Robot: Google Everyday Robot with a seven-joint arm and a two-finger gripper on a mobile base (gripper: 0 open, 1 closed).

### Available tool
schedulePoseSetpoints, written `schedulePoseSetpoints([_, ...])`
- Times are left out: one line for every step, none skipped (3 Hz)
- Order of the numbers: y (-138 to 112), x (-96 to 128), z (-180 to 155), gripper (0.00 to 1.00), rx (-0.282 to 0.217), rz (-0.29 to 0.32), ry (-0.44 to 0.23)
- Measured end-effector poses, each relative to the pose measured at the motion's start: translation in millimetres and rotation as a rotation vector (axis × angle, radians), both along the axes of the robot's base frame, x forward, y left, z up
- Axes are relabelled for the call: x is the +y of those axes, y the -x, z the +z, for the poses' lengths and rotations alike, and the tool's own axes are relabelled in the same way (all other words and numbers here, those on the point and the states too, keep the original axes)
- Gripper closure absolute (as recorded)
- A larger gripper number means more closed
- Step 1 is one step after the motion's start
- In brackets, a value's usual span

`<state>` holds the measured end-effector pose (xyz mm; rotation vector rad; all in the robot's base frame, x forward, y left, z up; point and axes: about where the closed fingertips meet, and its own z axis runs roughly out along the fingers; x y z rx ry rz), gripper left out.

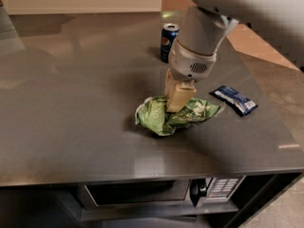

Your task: Pick green jalapeno chip bag

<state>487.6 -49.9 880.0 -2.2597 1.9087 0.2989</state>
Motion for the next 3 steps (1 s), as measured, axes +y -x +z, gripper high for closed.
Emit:
schedulePoseSetpoints([2.7,-18.6,25.6,1.0,0.011,-0.024,-0.058])
schedulePoseSetpoints([2.3,-33.6,50.4,1.0,-0.001,-0.045,-0.104])
schedulePoseSetpoints([-1.2,-42.9,76.8,1.0,-0.032,-0.055,-0.148])
